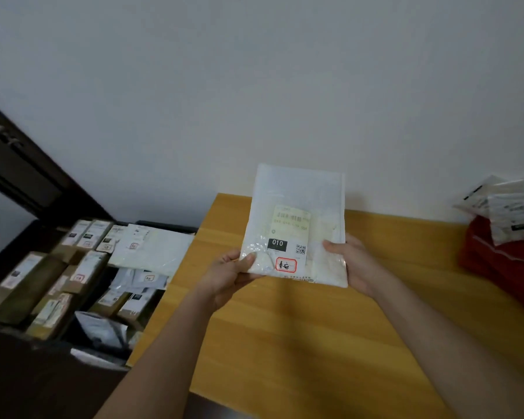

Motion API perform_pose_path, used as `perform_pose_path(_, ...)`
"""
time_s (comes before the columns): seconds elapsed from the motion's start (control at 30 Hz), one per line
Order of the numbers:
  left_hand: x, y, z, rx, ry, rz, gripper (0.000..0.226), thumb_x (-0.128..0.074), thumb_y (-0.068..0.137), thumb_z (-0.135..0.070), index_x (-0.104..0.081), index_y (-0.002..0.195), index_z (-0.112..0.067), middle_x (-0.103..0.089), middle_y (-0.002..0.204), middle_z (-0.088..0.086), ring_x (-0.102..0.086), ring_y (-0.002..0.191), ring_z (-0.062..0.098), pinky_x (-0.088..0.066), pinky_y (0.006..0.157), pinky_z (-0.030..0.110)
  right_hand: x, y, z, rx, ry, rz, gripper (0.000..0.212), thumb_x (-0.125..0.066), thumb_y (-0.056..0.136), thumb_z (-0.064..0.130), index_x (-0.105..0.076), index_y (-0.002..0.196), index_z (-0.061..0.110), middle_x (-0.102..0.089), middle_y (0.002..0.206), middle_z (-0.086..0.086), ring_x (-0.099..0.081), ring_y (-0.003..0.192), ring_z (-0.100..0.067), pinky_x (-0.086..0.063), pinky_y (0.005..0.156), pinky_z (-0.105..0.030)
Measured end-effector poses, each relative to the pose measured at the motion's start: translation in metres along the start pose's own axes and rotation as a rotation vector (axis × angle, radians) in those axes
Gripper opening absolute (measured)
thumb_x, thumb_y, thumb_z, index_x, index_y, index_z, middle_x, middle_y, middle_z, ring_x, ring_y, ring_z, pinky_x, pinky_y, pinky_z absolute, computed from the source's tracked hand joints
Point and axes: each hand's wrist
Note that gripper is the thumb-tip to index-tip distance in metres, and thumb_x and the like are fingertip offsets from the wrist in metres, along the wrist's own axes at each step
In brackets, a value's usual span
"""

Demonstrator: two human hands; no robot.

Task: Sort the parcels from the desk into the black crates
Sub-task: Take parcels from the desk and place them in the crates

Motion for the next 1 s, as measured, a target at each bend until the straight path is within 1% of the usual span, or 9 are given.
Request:
perform_pose_path(0.1, 0.047, -0.008, -0.002, 0.023, 0.097, -0.089, 0.03, -0.062, 0.094, -0.009, -0.061, 0.122, 0.003, -0.071, 0.111, 0.019, -0.072, 0.09, 0.026, -0.06, 0.071, 0.026, -0.039, 0.007, -0.013, -0.031, -0.051, 0.011, 0.039, -0.053, 0.094, -0.008, -0.052, 0.129, 0.009, -0.068, 0.12, -0.015, -0.067, 0.098, -0.029, -0.055, 0.08, -0.042)
perform_pose_path(0.2, 0.1, -0.018, -0.003, 0.013, 0.171, -0.191, 0.028, -0.06, 0.096, -0.008, -0.057, 0.122, 0.002, -0.069, 0.113, 0.02, -0.071, 0.085, 0.025, -0.057, 0.059, 0.022, -0.088, 0.013, -0.034, -0.115, -0.125, -0.07, 0.054, -0.052, 0.092, -0.014, -0.042, 0.13, 0.023, -0.065, 0.112, -0.013, -0.064, 0.086, -0.026, -0.051, 0.067, -0.037)
perform_pose_path(0.27, 0.144, -0.027, -0.004, 0.043, 0.164, -0.235, 0.026, -0.057, 0.098, -0.007, -0.055, 0.122, 0.002, -0.067, 0.115, 0.021, -0.071, 0.083, 0.026, -0.056, 0.056, 0.021, -0.129, 0.019, -0.056, -0.167, -0.197, -0.087, 0.057, -0.053, 0.091, -0.016, -0.042, 0.138, 0.014, -0.063, 0.12, -0.017, -0.064, 0.092, -0.028, -0.052, 0.07, -0.038)
perform_pose_path(0.43, 0.269, -0.061, -0.001, 0.152, 0.248, -0.348, 0.019, -0.051, 0.102, -0.011, -0.057, 0.116, 0.0, -0.068, 0.108, 0.017, -0.072, 0.079, 0.026, -0.061, 0.068, 0.032, -0.249, 0.027, -0.12, -0.277, -0.357, -0.029, 0.044, -0.054, 0.092, -0.015, -0.05, 0.133, 0.0, -0.06, 0.122, -0.018, -0.06, 0.105, -0.029, -0.049, 0.091, -0.036)
perform_pose_path(0.57, 0.35, -0.078, 0.005, 0.235, 0.225, -0.492, 0.017, -0.042, 0.101, -0.001, -0.059, 0.098, -0.004, -0.063, 0.096, 0.016, -0.063, 0.075, 0.022, -0.054, 0.057, 0.027, -0.328, 0.023, -0.161, -0.352, -0.466, 0.058, 0.029, -0.059, 0.093, -0.006, -0.058, 0.121, 0.001, -0.064, 0.117, -0.016, -0.064, 0.093, -0.022, -0.055, 0.074, -0.028)
perform_pose_path(0.63, 0.379, -0.083, 0.01, 0.272, 0.233, -0.528, 0.021, -0.04, 0.1, -0.001, -0.059, 0.111, -0.003, -0.063, 0.097, 0.015, -0.061, 0.079, 0.021, -0.053, 0.06, 0.028, -0.352, 0.024, -0.174, -0.378, -0.523, 0.092, 0.017, -0.058, 0.096, 0.002, -0.061, 0.113, 0.004, -0.066, 0.11, -0.011, -0.064, 0.088, -0.018, -0.054, 0.067, -0.024)
perform_pose_path(0.73, 0.411, -0.084, 0.019, 0.277, 0.244, -0.537, 0.031, -0.043, 0.099, 0.002, -0.055, 0.128, -0.002, -0.061, 0.103, 0.012, -0.058, 0.083, 0.019, -0.049, 0.061, 0.027, -0.376, 0.031, -0.187, -0.406, -0.58, 0.129, 0.01, -0.058, 0.097, 0.007, -0.062, 0.106, 0.007, -0.068, 0.106, -0.007, -0.065, 0.091, -0.017, -0.054, 0.07, -0.024)
perform_pose_path(0.9, 0.448, -0.066, 0.025, 0.31, 0.245, -0.538, 0.046, -0.042, 0.092, 0.013, -0.051, 0.135, -0.001, -0.058, 0.11, 0.014, -0.058, 0.087, 0.024, -0.05, 0.064, 0.029, -0.402, 0.059, -0.204, -0.438, -0.647, 0.16, 0.008, -0.057, 0.097, 0.01, -0.062, 0.102, 0.011, -0.069, 0.105, -0.004, -0.066, 0.092, -0.016, -0.053, 0.07, -0.025)
perform_pose_path(1.0, 0.471, -0.047, 0.022, 0.325, 0.327, -0.538, 0.052, -0.042, 0.089, 0.014, -0.049, 0.139, 0.0, -0.059, 0.116, 0.017, -0.059, 0.087, 0.025, -0.05, 0.072, 0.033, -0.419, 0.085, -0.214, -0.478, -0.658, 0.185, 0.017, -0.056, 0.096, 0.008, -0.064, 0.111, 0.008, -0.069, 0.113, -0.006, -0.067, 0.098, -0.015, -0.054, 0.067, -0.023)
Point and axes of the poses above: each hand's wrist, its own y-axis towards the middle knuckle, its own x-axis out of the back of the hand, z = x × y
